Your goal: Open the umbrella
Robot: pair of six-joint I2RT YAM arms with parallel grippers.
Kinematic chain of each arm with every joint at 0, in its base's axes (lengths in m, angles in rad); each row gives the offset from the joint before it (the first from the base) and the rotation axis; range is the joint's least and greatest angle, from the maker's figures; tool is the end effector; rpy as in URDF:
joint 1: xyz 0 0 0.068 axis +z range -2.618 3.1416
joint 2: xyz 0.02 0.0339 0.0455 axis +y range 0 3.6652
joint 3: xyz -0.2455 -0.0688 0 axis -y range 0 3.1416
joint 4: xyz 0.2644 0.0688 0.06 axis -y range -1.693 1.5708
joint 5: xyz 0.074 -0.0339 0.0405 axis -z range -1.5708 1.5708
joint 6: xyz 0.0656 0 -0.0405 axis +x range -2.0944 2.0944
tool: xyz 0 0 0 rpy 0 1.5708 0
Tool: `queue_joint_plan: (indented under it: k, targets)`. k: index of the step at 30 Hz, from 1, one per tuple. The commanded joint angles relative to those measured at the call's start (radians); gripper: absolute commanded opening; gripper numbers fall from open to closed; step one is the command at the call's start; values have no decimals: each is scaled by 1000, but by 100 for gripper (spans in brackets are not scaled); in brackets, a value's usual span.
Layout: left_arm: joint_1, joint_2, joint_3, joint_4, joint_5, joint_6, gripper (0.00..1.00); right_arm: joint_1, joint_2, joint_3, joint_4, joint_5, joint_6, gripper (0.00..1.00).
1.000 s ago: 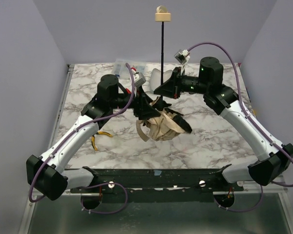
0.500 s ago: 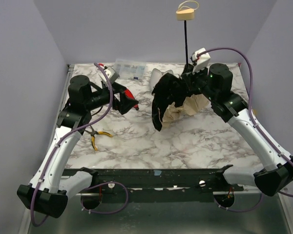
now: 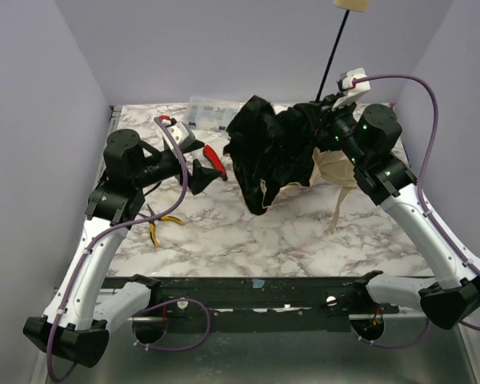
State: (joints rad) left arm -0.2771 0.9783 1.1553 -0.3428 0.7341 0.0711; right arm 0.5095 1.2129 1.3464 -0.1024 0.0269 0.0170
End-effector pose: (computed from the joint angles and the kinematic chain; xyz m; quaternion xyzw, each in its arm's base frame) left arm 0.2319 -0.1117 0.4025 0.3518 0.6615 -0.3345 0.5717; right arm 0.2868 0.1582 0.4424 -0.1603 0.6773 0.1778 0.6957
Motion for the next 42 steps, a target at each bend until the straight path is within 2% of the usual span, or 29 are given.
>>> queue_joint_plan:
  k: [1,4,7,10,14,16,21,26,31,35,40,42]
  targets:
    - [-48,-39,38,-13,63,233,86,-11,-83,-49,197,60,36,1]
    - [-161,-20,71,-72,30,417,84,-9,-73,-57,167,46,115,1]
    - [-284,14,92,-114,-19,582,90,-9,-61,-52,150,57,152,1]
    - [-383,54,97,-93,-52,641,95,-10,-56,-45,138,35,183,1]
    - [-486,117,123,-49,-105,676,95,-10,-67,-52,121,-58,191,1]
    - [-494,141,154,-8,-98,619,88,-9,-80,-64,117,-94,171,1]
    - [-496,198,253,75,-114,450,62,-7,-107,-93,111,-94,105,1]
    - [-513,330,404,37,-199,388,39,1,-118,-119,119,-147,75,1]
    - [-513,405,469,11,-212,410,29,3,-126,-116,124,-174,70,1]
    - [-513,419,420,-7,-192,468,18,3,-135,-115,140,-205,86,1]
    - [-513,407,321,-24,-197,554,18,2,-136,-81,156,-220,103,1]
    - [-513,390,294,-55,-159,588,21,3,-133,-67,158,-215,108,1]
